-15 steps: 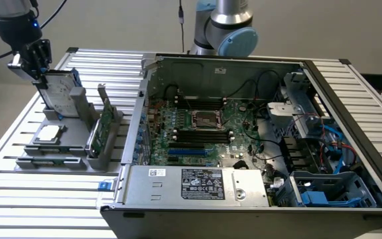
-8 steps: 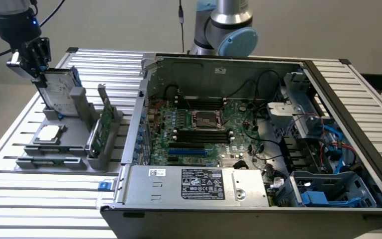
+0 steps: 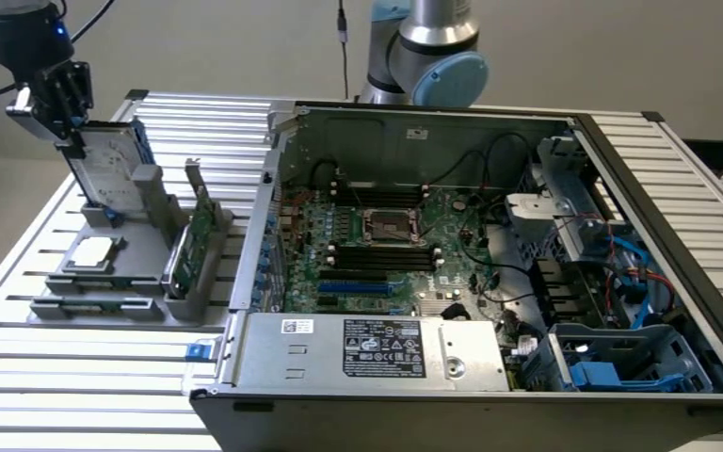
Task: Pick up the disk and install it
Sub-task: 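Pick up the disk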
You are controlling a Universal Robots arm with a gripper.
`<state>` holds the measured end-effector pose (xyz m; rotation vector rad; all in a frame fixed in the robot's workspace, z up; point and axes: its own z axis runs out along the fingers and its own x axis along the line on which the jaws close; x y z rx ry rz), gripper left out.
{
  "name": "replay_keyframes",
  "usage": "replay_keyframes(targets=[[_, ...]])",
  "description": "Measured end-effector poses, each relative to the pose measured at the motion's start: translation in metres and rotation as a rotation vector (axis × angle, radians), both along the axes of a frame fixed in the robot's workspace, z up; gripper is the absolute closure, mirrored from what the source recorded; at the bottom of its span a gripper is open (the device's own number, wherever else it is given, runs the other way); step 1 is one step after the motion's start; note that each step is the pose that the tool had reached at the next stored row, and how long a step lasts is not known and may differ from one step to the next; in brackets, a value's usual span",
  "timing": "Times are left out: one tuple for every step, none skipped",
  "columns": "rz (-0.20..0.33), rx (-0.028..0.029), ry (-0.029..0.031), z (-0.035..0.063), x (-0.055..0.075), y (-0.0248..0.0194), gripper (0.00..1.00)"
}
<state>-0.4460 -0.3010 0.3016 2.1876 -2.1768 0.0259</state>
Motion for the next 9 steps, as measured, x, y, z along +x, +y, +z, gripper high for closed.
replay_keyframes(targets=[[0.000, -0.0008, -0.0001, 0.0021, 0.000, 0.0001, 0.67], [0.000, -0.0016, -0.0001, 0.0043, 0.000, 0.0003, 0.67], [0.000, -0.0026, 0.0000, 0.0065, 0.000, 0.0005, 0.67], [0.000, -0.0037, 0.0000, 0.0089, 0.000, 0.0007, 0.67], [0.000, -0.0046, -0.0001, 0.0109, 0.000, 0.0009, 0.67], [0.000, -0.0056, -0.0002, 0.0130, 0.000, 0.0011, 0.67], [0.000, -0.0066, -0.0004, 0.0150, 0.000, 0.0014, 0.67], [0.000, -0.0077, -0.0003, 0.0171, 0.000, 0.0017, 0.67], [0.000, -0.0089, -0.0004, 0.0193, 0.000, 0.0020, 0.67]])
